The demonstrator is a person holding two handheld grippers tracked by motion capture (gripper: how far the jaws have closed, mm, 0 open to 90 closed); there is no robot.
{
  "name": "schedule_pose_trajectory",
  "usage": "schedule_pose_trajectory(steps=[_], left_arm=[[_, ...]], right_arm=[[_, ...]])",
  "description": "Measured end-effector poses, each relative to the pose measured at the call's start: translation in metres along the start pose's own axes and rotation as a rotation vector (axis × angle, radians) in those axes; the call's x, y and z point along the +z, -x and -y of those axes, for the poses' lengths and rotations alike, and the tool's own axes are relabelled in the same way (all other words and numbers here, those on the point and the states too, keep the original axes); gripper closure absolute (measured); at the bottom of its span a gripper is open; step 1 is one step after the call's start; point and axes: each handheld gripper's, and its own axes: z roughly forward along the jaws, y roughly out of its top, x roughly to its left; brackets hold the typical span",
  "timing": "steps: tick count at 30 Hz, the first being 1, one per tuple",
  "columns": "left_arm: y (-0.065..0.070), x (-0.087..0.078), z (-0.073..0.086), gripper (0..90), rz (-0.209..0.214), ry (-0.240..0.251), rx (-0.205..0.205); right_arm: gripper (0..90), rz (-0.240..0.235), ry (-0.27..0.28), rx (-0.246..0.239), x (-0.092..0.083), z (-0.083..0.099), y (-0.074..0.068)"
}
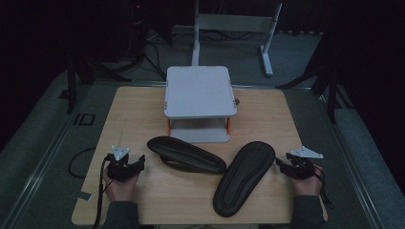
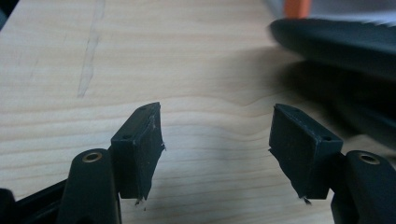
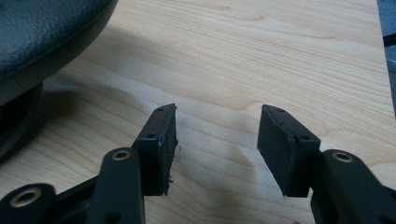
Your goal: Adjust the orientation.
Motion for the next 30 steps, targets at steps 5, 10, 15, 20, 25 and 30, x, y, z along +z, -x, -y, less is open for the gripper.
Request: schedule_pose_trajectory(steps=[5,10,15,20,25,30], left_arm=[[0.01,-0.01,0.001,34.6,0.049,0.014,0.038],[0.024,-0.016,0.005,38.1,0.093,0.02,0.09],[0.042,-0.016,0.01,36.6,0.148,0.003,0.151],[0.064,-0.014,0.016,34.0,0.183,-0.016,0.214],[0.082,-0.002,0.02,23.1,0.18,-0.068,0.252],[0.095,0.011,0.021,17.3,0.158,-0.098,0.263]], right_arm=[[45.1,-0.001,0.002,0.0,-0.001,0.0,-0.001],[44.7,-0.001,0.004,-0.009,-0.001,-0.001,-0.003],[44.3,-0.002,0.004,-0.01,-0.001,0.0,-0.003],[43.6,-0.003,0.004,-0.013,-0.001,0.0,-0.003],[42.7,-0.002,0.003,-0.017,-0.001,0.0,-0.003],[42.2,0.0,0.002,-0.02,-0.001,0.0,-0.003]])
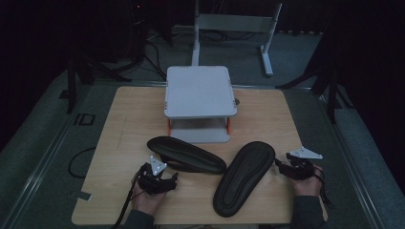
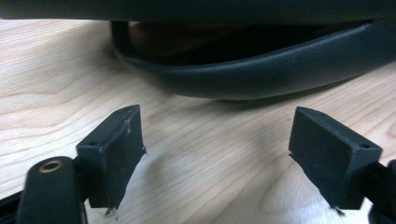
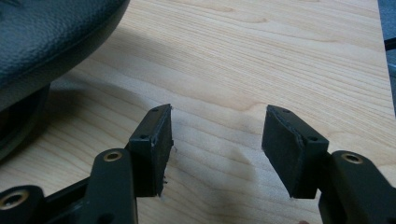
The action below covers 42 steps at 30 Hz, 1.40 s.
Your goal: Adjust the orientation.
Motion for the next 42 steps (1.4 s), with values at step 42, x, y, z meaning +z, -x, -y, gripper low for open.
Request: schedule_pose_trajectory(steps=[42], left_arm=[[-0.013,0.033,-0.083,23.8,-0.092,0.176,-0.067]], right_arm=[[41.2,0.002,-0.008,0.007,0.002,0.002,0.002]])
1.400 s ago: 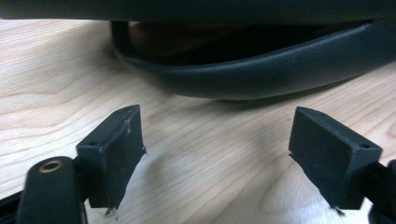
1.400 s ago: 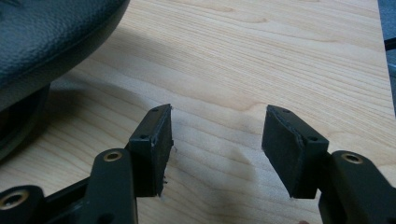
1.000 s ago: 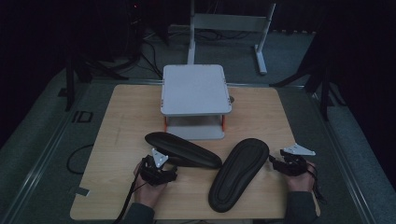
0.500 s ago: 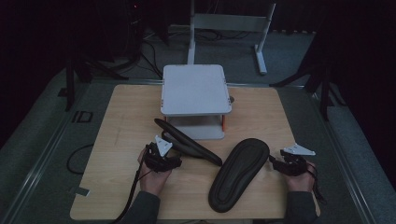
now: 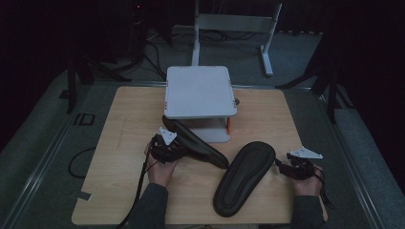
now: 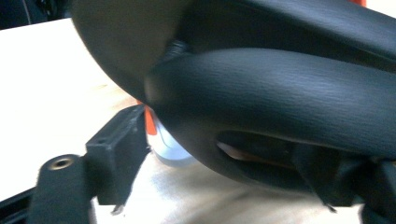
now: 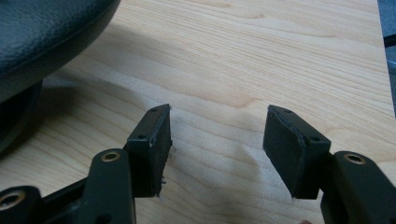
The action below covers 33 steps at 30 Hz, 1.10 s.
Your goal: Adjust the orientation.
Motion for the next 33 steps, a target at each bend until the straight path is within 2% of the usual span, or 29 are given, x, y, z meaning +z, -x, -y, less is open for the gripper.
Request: schedule_pose_trajectory(steps=[5,10,13,20,23,28,33], left_arm=[[-0.011,0.001,0.0,46.6,0.025,0.004,-0.056],[-0.014,-0.004,0.003,57.1,0.018,0.016,-0.056],[-0.017,-0.007,0.006,57.9,0.012,0.017,-0.062],[-0.033,-0.022,0.016,58.9,0.001,0.026,-0.12],[-0.044,-0.031,0.022,59.2,0.0,0.025,-0.127],[-0.066,-0.046,0.033,59.6,0.045,0.02,-0.151],[-0.088,-0.065,0.039,60.8,0.032,0.024,-0.157]], right_arm=[[41.2,0.0,0.002,0.002,0.0,0.0,0.0],[41.2,0.001,0.004,0.003,0.0,0.0,0.001],[41.2,0.0,0.002,0.002,0.0,0.0,0.0],[41.2,0.001,0.004,0.004,0.0,0.0,0.001],[41.2,0.0,0.002,0.003,0.0,0.0,0.0],[41.2,-0.001,0.001,0.002,0.0,0.0,0.0],[41.2,0.0,-0.001,0.001,0.0,0.0,0.0]])
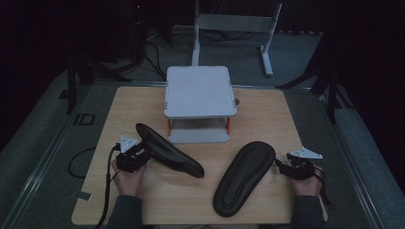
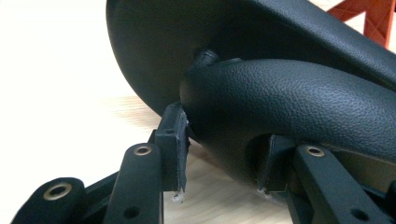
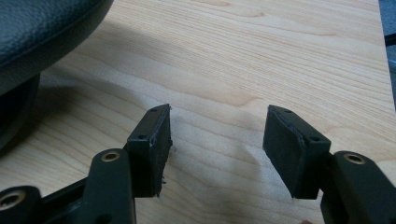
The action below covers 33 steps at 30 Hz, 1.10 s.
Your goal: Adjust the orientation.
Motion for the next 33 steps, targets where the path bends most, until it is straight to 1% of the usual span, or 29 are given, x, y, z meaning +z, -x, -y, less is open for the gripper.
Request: schedule_pose_trajectory(steps=[1,2,3,4,5,6,7,9,11,12,13,15,16,19,20,21,22,24,25,26,28,29,30,31,32,33], left_arm=[[-0.004,-0.004,-0.001,61.2,-0.009,0.003,0.0],[-0.012,-0.013,-0.003,61.7,-0.024,0.006,0.002],[-0.012,-0.013,-0.003,62.3,-0.024,0.006,0.002],[-0.015,-0.016,-0.004,62.3,-0.029,0.006,0.01],[-0.02,-0.021,-0.007,62.8,-0.027,-0.007,0.028],[-0.02,-0.021,-0.007,62.9,-0.027,-0.007,0.028],[-0.021,-0.022,-0.009,62.9,-0.024,-0.01,0.041],[-0.022,-0.021,-0.014,63.3,-0.005,-0.029,0.069],[-0.017,-0.019,-0.017,63.8,0.001,-0.049,0.099],[-0.015,-0.018,-0.019,64.0,0.016,-0.057,0.109],[-0.006,-0.014,-0.021,64.2,0.046,-0.081,0.148],[0.003,-0.01,-0.021,64.4,0.075,-0.105,0.183],[0.003,-0.01,-0.021,64.6,0.075,-0.105,0.183],[0.015,-0.003,-0.02,65.1,0.113,-0.135,0.218],[0.023,0.0,-0.019,66.0,0.139,-0.174,0.262],[0.026,0.001,-0.019,66.6,0.146,-0.187,0.278],[0.026,0.001,-0.019,67.2,0.146,-0.187,0.278],[0.03,0.002,-0.02,67.2,0.167,-0.196,0.291],[0.031,0.003,-0.021,67.1,0.164,-0.193,0.293],[0.034,0.006,-0.021,66.1,0.167,-0.179,0.271],[0.035,0.008,-0.02,62.8,0.168,-0.176,0.265],[0.038,0.011,-0.018,59.6,0.174,-0.165,0.246],[0.038,0.011,-0.018,56.0,0.174,-0.165,0.246],[0.041,0.012,-0.016,56.0,0.171,-0.155,0.227],[0.043,0.013,-0.014,53.3,0.16,-0.135,0.216],[0.044,0.013,-0.013,50.9,0.157,-0.135,0.214]], right_arm=[[41.3,0.001,0.0,0.0,0.0,0.0,0.0],[41.2,0.001,-0.001,0.0,0.0,0.0,0.0],[41.3,0.001,-0.003,0.0,0.0,0.0,0.0],[41.3,0.001,-0.003,0.0,0.0,0.0,0.0],[41.3,0.001,-0.005,0.0,0.001,0.0,0.0],[41.3,0.001,-0.005,0.0,0.001,0.0,0.0],[41.3,0.002,-0.004,-0.001,0.001,0.0,0.0],[41.2,0.002,-0.005,-0.001,0.001,0.0,0.0],[41.3,0.003,-0.005,-0.001,0.001,0.0,0.0],[41.2,0.003,-0.005,0.0,0.001,0.0,0.0],[41.3,0.004,-0.005,0.0,0.001,0.0,0.0],[41.3,0.003,-0.004,0.001,0.001,0.0,0.0],[41.3,0.003,-0.005,0.0,0.001,0.0,0.0],[41.3,0.003,-0.004,0.0,0.001,0.0,0.0],[41.3,0.002,-0.002,0.001,0.0,0.0,0.0],[41.3,0.002,-0.002,0.001,0.0,0.0,0.0],[41.3,0.002,-0.003,0.001,0.0,0.0,0.0],[41.3,0.002,-0.003,0.001,0.0,0.0,0.0],[41.3,0.002,-0.003,0.001,0.001,0.0,0.0],[41.3,0.002,-0.005,0.0,0.001,0.0,0.0],[41.3,0.002,-0.005,-0.001,0.001,0.0,0.0],[41.3,0.002,-0.005,-0.001,0.001,0.0,0.0],[41.3,0.002,-0.004,0.0,0.001,0.0,0.0],[41.3,0.002,-0.004,0.0,0.001,0.0,0.0],[41.3,0.002,-0.003,0.001,0.0,0.0,0.0],[41.3,0.002,-0.003,0.001,0.0,0.0,0.0]])
